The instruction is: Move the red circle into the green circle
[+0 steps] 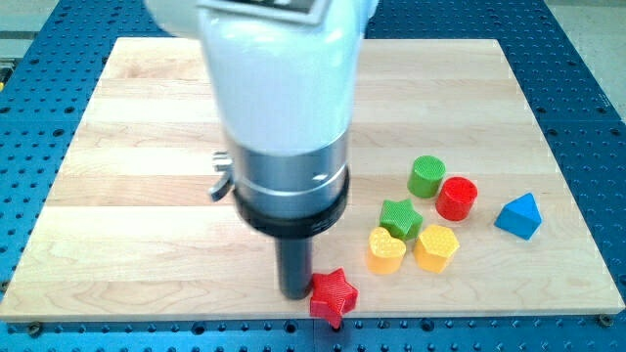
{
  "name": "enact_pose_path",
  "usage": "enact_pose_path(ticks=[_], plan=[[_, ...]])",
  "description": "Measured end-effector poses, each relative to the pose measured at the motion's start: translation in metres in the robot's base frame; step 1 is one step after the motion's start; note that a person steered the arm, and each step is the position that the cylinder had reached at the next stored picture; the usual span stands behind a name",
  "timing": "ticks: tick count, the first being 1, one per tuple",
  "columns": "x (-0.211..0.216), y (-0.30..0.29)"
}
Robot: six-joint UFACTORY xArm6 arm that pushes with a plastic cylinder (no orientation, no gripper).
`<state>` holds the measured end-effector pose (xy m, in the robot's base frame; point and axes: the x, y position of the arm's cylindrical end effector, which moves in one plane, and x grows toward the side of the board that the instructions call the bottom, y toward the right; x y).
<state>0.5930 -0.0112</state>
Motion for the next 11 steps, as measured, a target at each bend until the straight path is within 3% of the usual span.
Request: enact_pose_path(ticks=[1, 2, 3, 4, 6, 7, 9, 11], plan=[[-0.027, 0.005], [-0.079, 0.003], [-0.142, 0.069], [-0.161, 0.145], [-0.09, 0.136], [-0.09, 0.138], [-0.114, 0.218], [-0.1, 0.218]])
